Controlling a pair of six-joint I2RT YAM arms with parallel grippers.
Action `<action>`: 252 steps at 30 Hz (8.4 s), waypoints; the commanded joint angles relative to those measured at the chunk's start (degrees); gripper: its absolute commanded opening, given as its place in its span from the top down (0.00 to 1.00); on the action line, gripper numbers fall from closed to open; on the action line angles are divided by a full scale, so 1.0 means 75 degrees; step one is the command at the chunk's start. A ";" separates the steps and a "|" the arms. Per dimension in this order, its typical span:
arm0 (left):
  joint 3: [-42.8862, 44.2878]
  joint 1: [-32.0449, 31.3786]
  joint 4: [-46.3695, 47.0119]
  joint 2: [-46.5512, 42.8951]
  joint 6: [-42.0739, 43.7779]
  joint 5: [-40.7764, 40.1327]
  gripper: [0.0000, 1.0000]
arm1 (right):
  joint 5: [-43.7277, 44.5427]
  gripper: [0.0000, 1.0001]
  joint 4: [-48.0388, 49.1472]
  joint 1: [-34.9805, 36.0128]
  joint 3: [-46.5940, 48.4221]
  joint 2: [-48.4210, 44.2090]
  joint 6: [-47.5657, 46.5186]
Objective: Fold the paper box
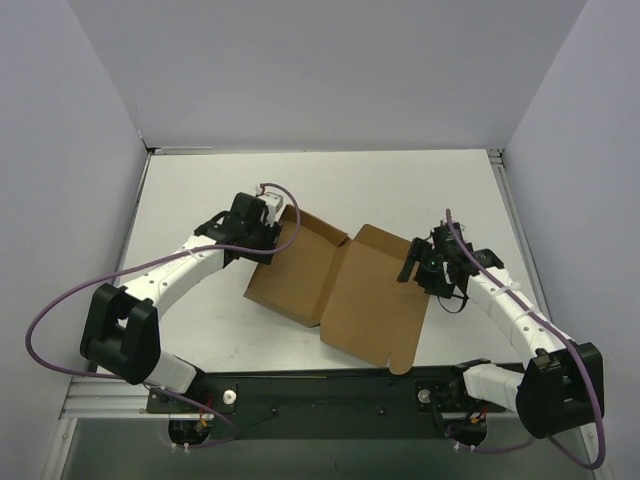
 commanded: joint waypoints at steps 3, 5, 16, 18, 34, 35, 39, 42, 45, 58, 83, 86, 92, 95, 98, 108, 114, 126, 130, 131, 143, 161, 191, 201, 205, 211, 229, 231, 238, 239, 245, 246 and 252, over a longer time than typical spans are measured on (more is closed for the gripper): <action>-0.0259 0.0044 0.0067 0.0187 -0.0165 -0.0163 0.48 | -0.0472 0.28 0.0105 -0.0236 -0.0254 -0.0341 0.0154; -0.0517 0.0137 0.0078 0.0210 -0.0364 0.0104 0.52 | -0.0531 0.29 0.0210 -0.0190 -0.0242 -0.0341 0.0154; -0.1713 0.0806 0.0336 -0.0375 -0.0975 0.1021 0.63 | -0.0695 0.22 0.0409 -0.0738 -0.0628 -0.0317 -0.0443; -0.1737 0.0806 0.0324 -0.0410 -0.0963 0.1044 0.64 | -0.1032 0.21 0.0538 -0.1241 -0.0827 -0.0504 -0.0537; -0.1796 0.0782 0.0207 -0.0481 -0.0975 0.1267 0.66 | -0.2208 0.16 0.1265 -0.2146 -0.1929 -0.0997 -0.0420; -0.1796 0.0771 0.0207 -0.0481 -0.0952 0.1278 0.66 | -0.2137 0.16 0.1265 -0.2146 -0.2011 -0.1055 -0.0443; -0.1784 0.0735 0.0207 -0.0457 -0.0951 0.1360 0.66 | -0.2194 0.16 0.1405 -0.2158 -0.2211 -0.1079 -0.0420; -0.1796 0.0700 0.0207 -0.0457 -0.0951 0.1395 0.66 | -0.2265 0.18 0.1616 -0.2146 -0.2351 -0.0939 -0.0385; -0.1796 0.0595 0.0207 -0.0457 -0.0951 0.1466 0.66 | -0.2394 0.20 0.1838 -0.2146 -0.2445 -0.0775 -0.0385; -0.2767 -0.0506 0.0686 -0.1522 -0.2554 0.1935 0.66 | -0.2851 0.58 0.2436 -0.2146 -0.0785 -0.0096 -0.1158; -0.3366 -0.1948 0.2457 -0.1418 -0.4197 0.1583 0.66 | -0.2886 0.67 0.1886 0.0115 0.1984 0.1066 -0.2049; -0.3308 -0.2018 0.2446 -0.1395 -0.4221 0.1501 0.66 | -0.2828 0.69 0.1804 0.0290 0.2043 0.0949 -0.2072; -0.3155 -0.2147 0.2621 -0.1313 -0.4373 0.1349 0.66 | -0.2606 0.71 0.1757 0.0853 0.2241 0.0679 -0.1909; -0.3120 -0.2206 0.2796 -0.1208 -0.4467 0.1325 0.65 | -0.2500 0.71 0.1769 0.1321 0.2300 0.0585 -0.1780; -0.3050 -0.2311 0.2972 -0.1079 -0.4584 0.1267 0.65 | -0.2418 0.71 0.1827 0.1872 0.2312 0.0562 -0.1592; -0.3014 -0.2417 0.3546 -0.0856 -0.4912 0.1219 0.61 | -0.2629 0.71 0.2355 0.3115 0.1937 0.1064 -0.0995; -0.3108 -0.2452 0.3676 -0.1312 -0.4959 0.1057 0.54 | -0.2874 0.51 0.2542 0.3162 0.2007 0.1148 -0.0947; -0.2991 -0.2277 0.3172 -0.1945 -0.4596 0.0810 0.48 | -0.2242 0.26 0.1078 0.2649 0.2186 -0.0375 -0.0409; -0.3260 -0.1926 0.3207 -0.2168 -0.4549 0.0972 0.47 | -0.2394 0.25 0.1077 0.2015 0.1458 -0.0868 -0.0350; -0.3307 -0.1867 0.3253 -0.2180 -0.4537 0.1043 0.47 | -0.2452 0.25 0.1159 0.1910 0.1329 -0.0949 -0.0408; -0.3823 -0.1831 0.4004 -0.1969 -0.4807 0.1454 0.47 | -0.2875 0.27 0.4581 0.2248 0.0483 0.0549 0.0060; -0.5604 -0.0988 0.2949 -0.4277 -0.5768 -0.0409 0.51 | -0.1657 0.25 0.1569 0.2353 0.2010 0.0388 0.0267; -0.5182 0.0044 0.4344 -0.3082 -0.5229 -0.0011 0.55 | 0.0371 0.16 0.5107 0.6725 -0.3265 -0.1551 0.6760; -0.5322 0.0056 0.4121 -0.3445 -0.5147 0.0106 0.55 | 0.0219 0.15 0.5893 0.6643 -0.3219 -0.0189 0.6681; -0.5557 0.0044 0.4039 -0.3808 -0.5194 0.0165 0.56 | 0.0382 0.15 0.5929 0.6245 -0.3406 -0.0083 0.6343; -0.5604 0.0032 0.3337 -0.4394 -0.5147 0.0574 0.55 | 0.0488 0.16 0.5636 0.5074 -0.3360 -0.0141 0.5255; -0.4117 0.0067 0.1194 -0.5016 -0.4151 0.0704 0.16 | 0.0665 0.17 0.3375 0.2939 -0.0305 0.1264 -0.0195; -0.3988 0.0067 0.0877 -0.5121 -0.4080 0.0426 0.14 | 0.0640 0.18 0.2978 0.3056 0.0014 0.1311 -0.0686; -0.3274 0.0091 0.0137 -0.5356 -0.3473 -0.0173 0.12 | 0.1707 0.18 0.2063 0.4040 0.0542 0.1089 -0.0949; -0.3075 0.0102 0.0079 -0.5124 -0.2995 -0.0221 0.12 | 0.1707 0.18 0.1818 0.4192 0.0566 0.1031 -0.0820; -0.1013 0.0138 -0.0109 -0.3111 -0.0571 -0.0116 0.08 | 0.1345 0.21 0.1219 0.4440 0.0169 0.0047 0.0958; -0.0813 0.0149 -0.0040 -0.2874 -0.0310 -0.0151 0.08 | 0.1263 0.21 0.1195 0.4370 -0.0087 -0.0267 0.1148; 0.0500 0.0325 0.0300 -0.1128 0.1508 0.1110 0.07 | 0.0782 0.19 0.1195 0.4241 -0.0734 -0.1592 0.2110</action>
